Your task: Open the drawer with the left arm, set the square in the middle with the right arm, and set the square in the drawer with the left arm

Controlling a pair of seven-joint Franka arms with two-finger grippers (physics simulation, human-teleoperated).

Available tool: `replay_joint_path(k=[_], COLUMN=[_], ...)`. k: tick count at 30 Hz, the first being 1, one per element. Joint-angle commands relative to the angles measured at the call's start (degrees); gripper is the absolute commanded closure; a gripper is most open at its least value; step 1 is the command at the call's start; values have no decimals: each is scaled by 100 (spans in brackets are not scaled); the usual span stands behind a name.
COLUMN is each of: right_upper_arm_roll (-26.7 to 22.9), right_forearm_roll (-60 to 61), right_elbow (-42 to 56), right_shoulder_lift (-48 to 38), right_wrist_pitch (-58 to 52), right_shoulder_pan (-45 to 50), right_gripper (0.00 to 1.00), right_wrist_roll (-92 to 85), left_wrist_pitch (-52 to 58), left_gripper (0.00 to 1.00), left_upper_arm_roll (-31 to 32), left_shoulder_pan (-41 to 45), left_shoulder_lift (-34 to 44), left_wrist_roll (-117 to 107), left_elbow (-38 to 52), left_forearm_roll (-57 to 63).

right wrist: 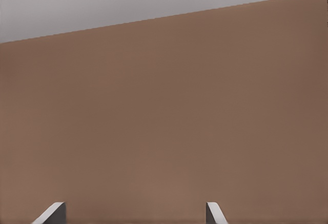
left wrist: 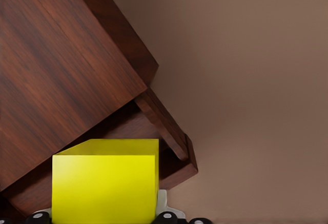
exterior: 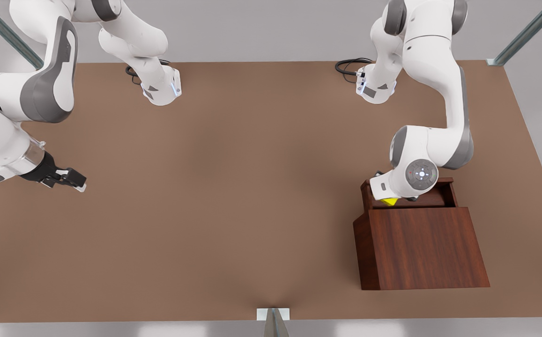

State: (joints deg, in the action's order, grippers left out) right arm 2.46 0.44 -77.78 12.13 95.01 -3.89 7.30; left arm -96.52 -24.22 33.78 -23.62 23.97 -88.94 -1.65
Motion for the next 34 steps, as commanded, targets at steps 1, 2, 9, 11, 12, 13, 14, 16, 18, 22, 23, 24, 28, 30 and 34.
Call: replay_joint_path(k=[1, 2, 9, 11, 12, 13, 14, 16, 18, 22, 23, 24, 28, 30, 34], right_upper_arm_roll=[0, 0, 0, 0, 0, 0, 0, 0, 0, 0, 0, 0, 0, 0, 0], right_forearm_roll=[0, 0, 0, 0, 0, 0, 0, 0, 0, 0, 0, 0, 0, 0, 0], right_elbow=[0, 0, 0, 0, 0, 0, 0, 0, -9, 0, -9, -9, 0, 0, 0], right_shoulder_lift=[0, 0, 8, 17, 8, 8, 8, 17, 8, 17, 17, 17, 17, 17, 17], right_wrist_pitch=[0, 0, 0, 0, 9, 0, 0, 0, 0, 9, 0, 9, 0, 0, 0], right_shoulder_pan=[11, 11, 11, 11, 11, 11, 11, 11, 28, 28, 28, 28, 20, 20, 28], right_gripper=[0, 0, 0, 0, 0, 0, 0, 0, 0, 0, 0, 0, 0, 0, 0], right_wrist_roll=[0, 0, 0, 0, 0, 0, 0, 0, 0, 0, 0, 0, 0, 0, 0], left_wrist_pitch=[1, 1, 36, 1, -8, -8, -8, -8, 36, 537, 537, 546, 1284, 1223, 581], left_gripper=[27, 27, 26, 14, 0, 0, 0, 0, 0, 0, 0, 0, 0, 0, 0], left_upper_arm_roll=[-13, -48, -179, -179, -179, -179, -179, -179, -179, -180, -171, -162, 706, 2509, 3398], left_shoulder_pan=[6, -12, -12, -12, -12, -12, -12, -29, -30, -21, -21, 14, -582, -1971, -2745], left_shoulder_lift=[-11, -19, -55, -90, -99, -116, -116, -116, -108, -72, -90, -46, 446, 833, 1510], left_wrist_roll=[11, 11, 11, 11, 11, 11, 11, 11, 11, -647, -1579, -2203, -3057, -3136, -3118], left_elbow=[0, -9, -132, -132, -132, -132, -132, -132, -123, 615, 966, 1099, 2030, 1969, 949], left_forearm_roll=[-38, -38, -38, -38, -38, -38, -38, -38, -38, -46, -239, -529, -214, 463, 745])
